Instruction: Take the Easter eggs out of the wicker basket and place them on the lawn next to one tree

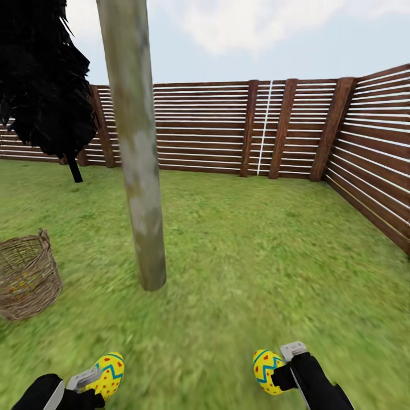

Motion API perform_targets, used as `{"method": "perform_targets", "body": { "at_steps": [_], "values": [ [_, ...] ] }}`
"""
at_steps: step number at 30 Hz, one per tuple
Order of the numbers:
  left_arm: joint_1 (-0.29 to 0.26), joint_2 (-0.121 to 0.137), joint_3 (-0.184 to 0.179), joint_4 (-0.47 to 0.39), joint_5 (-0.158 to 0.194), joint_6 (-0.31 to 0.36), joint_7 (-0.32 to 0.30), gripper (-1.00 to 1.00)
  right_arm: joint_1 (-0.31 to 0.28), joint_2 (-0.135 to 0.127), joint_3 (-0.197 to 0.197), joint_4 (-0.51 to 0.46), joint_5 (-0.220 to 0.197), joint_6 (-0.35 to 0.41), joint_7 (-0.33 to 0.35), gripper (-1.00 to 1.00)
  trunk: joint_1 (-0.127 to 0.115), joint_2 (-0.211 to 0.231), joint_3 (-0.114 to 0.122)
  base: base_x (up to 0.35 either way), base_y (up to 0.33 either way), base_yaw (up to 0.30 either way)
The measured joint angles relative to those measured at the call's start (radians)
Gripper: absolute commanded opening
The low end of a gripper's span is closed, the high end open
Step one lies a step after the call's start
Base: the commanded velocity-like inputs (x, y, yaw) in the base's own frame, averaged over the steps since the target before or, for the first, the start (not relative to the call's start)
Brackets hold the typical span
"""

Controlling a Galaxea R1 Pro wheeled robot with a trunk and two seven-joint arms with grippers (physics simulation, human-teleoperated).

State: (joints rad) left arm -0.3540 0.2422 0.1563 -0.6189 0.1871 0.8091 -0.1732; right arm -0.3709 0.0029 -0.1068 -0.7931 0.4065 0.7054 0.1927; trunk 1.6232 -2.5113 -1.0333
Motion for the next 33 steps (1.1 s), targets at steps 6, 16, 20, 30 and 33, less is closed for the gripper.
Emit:
{"method": "perform_targets", "body": {
  "at_steps": [6,16,20,30,33],
  "values": [
    [0.0,0.0,0.001,0.0,0.001,0.0,0.0,1.0,0.0,0.0,0.0,0.0,0.0,0.0,0.0,1.0,-0.003,0.001,0.023,-0.302,0.089,0.0],
    [0.0,-0.001,0.0,0.0,0.002,0.001,-0.002,1.0,0.0,0.0,-0.001,0.0,0.0,0.0,-0.001,1.0,-0.007,0.004,0.062,-0.113,0.095,0.0],
    [0.0,-0.001,0.002,0.001,0.002,0.001,-0.003,1.0,0.0,0.0,-0.001,0.0,0.0,-0.001,-0.001,1.0,-0.009,0.005,0.077,-0.159,0.232,0.0],
    [0.0,-0.001,0.002,0.001,0.001,0.001,-0.005,1.0,0.0,0.0,-0.002,0.0,-0.005,-0.001,-0.001,1.0,-0.014,0.007,0.116,-0.092,0.243,0.0],
    [0.0,-0.001,0.002,0.001,0.002,0.0,-0.005,1.0,0.0,0.0,-0.002,0.001,-0.005,0.0,0.0,1.0,-0.015,0.008,0.128,-0.008,0.06,0.0]
  ]
}}
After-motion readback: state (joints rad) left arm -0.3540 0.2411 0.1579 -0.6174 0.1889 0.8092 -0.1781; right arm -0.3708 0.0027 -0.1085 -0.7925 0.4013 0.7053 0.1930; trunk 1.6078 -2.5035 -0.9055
